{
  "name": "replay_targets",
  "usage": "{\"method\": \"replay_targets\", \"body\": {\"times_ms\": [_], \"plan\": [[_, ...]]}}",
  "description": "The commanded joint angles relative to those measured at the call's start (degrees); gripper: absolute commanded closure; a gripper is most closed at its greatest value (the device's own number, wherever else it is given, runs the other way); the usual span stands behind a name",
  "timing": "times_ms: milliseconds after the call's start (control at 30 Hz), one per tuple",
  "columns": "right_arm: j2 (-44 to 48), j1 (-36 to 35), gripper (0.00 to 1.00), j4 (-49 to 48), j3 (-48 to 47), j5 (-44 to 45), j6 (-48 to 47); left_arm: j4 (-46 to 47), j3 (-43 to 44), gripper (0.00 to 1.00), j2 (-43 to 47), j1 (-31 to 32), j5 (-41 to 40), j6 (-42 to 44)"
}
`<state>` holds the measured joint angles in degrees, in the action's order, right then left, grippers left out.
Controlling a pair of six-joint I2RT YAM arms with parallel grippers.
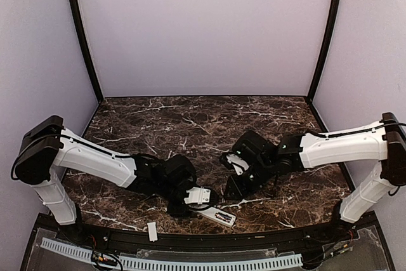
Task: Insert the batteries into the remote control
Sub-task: Move the remote control without the battery cover to the center of the board.
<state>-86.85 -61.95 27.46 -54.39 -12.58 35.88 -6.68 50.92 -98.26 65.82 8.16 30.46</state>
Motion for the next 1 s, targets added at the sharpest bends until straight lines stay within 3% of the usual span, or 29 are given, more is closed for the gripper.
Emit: {"method": "replay_targets", "body": {"times_ms": [0,333,600,767,833,967], "plan": [[1.29,1.41,0.75,0.54,0.05,0.52,0.04,-3.66,0.63,0.38,-0.1,-0.21,1.2,-1.62],[1.49,3.42,0.73,2.27,-0.17,2.22,1.32,-3.19,-0.74,0.61,1.06,-0.17,0.27,-7.74],[2.78,5.03,0.69,1.8,-0.27,4.06,-0.28,0.54,-3.88,0.72,4.18,-0.12,-3.75,-15.27],[4.01,7.02,0.62,-2.3,1.06,2.01,-0.99,2.45,-4.5,0.74,5.02,0.24,-10.66,-21.61],[5.31,8.84,0.54,-5.28,2.67,-1.12,-0.66,2.59,-4.55,0.74,4.6,0.72,-13.89,-23.46],[10.47,12.89,0.04,-16.62,9.64,-2.66,3.18,3.29,-4.43,0.74,2.69,1.95,-19.51,-26.31]]}}
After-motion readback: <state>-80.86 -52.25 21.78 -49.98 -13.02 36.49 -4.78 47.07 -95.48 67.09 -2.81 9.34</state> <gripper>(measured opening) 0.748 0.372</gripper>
